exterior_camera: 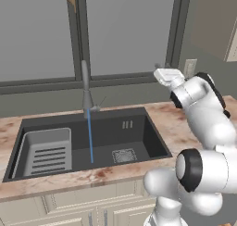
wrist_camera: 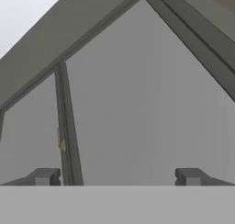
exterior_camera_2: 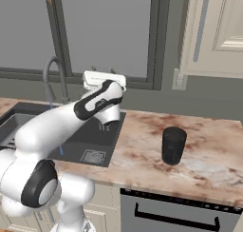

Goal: Turn on the sink faucet and place the jug under the water for a few seconds to fill it up.

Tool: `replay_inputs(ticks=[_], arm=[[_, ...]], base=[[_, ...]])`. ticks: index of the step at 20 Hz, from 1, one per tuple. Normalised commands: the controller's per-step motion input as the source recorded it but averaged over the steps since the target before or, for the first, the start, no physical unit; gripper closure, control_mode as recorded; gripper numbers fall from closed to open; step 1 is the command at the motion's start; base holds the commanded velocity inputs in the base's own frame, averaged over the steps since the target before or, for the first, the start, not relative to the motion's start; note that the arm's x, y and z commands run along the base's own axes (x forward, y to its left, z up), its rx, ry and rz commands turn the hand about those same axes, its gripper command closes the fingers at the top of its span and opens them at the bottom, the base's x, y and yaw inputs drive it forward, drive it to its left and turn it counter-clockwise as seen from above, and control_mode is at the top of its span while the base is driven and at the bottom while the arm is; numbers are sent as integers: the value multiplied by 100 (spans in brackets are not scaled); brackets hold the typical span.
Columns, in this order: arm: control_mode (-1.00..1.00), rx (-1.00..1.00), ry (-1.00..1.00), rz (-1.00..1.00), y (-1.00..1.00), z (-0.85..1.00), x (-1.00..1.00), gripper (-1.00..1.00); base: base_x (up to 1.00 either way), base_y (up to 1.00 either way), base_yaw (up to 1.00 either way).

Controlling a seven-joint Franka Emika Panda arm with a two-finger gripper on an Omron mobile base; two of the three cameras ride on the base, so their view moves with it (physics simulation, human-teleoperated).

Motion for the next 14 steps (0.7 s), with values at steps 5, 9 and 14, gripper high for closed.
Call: replay_inputs(ticks=[5, 9, 14], arm=[[-100, 4, 7, 0, -71, 38, -84, -100], [-100, 5, 10, 0, -63, -3, -100, -100], [-100, 1, 3, 0, -63, -36, -100, -100]], base=[[0, 0, 0], [0, 0, 0], [0, 0, 0]])
